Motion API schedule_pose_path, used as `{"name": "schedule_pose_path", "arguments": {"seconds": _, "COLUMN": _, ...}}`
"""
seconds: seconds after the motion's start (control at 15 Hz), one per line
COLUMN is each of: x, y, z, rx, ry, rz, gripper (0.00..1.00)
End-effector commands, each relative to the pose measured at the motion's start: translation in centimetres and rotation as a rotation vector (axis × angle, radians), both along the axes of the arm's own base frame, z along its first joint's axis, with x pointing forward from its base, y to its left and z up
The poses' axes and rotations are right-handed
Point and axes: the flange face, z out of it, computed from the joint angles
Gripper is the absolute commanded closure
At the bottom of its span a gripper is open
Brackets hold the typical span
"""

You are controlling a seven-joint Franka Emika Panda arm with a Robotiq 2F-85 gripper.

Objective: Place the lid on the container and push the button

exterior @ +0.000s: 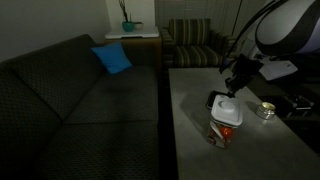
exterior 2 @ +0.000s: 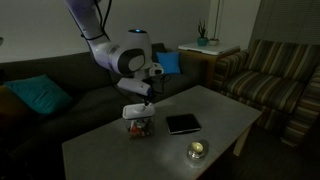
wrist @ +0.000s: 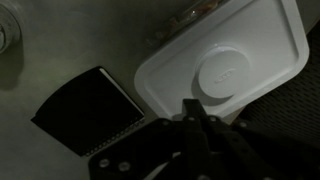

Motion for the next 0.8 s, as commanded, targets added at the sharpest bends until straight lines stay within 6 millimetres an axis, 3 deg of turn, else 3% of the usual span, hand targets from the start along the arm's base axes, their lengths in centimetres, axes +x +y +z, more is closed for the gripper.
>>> {"name": "schedule_pose_path", "arguments": {"seconds": 0.0, "x": 0.1, "y": 0.0, "z": 0.0, "rx": -0.001, "ry": 0.001, "rz": 0.001, "gripper": 0.99}}
{"name": "schedule_pose_path", "arguments": {"seconds": 0.33, "x": -0.3, "y": 0.0, "z": 0.0, "rx": 0.001, "ry": 0.001, "rz": 0.004, "gripper": 1.0}}
{"name": "schedule_pose_path", "arguments": {"seconds": 0.73, "x": -0.9, "y": 1.3, "z": 2.2, "rx": -0.003, "ry": -0.029, "rz": 0.032, "gripper": 1.0}}
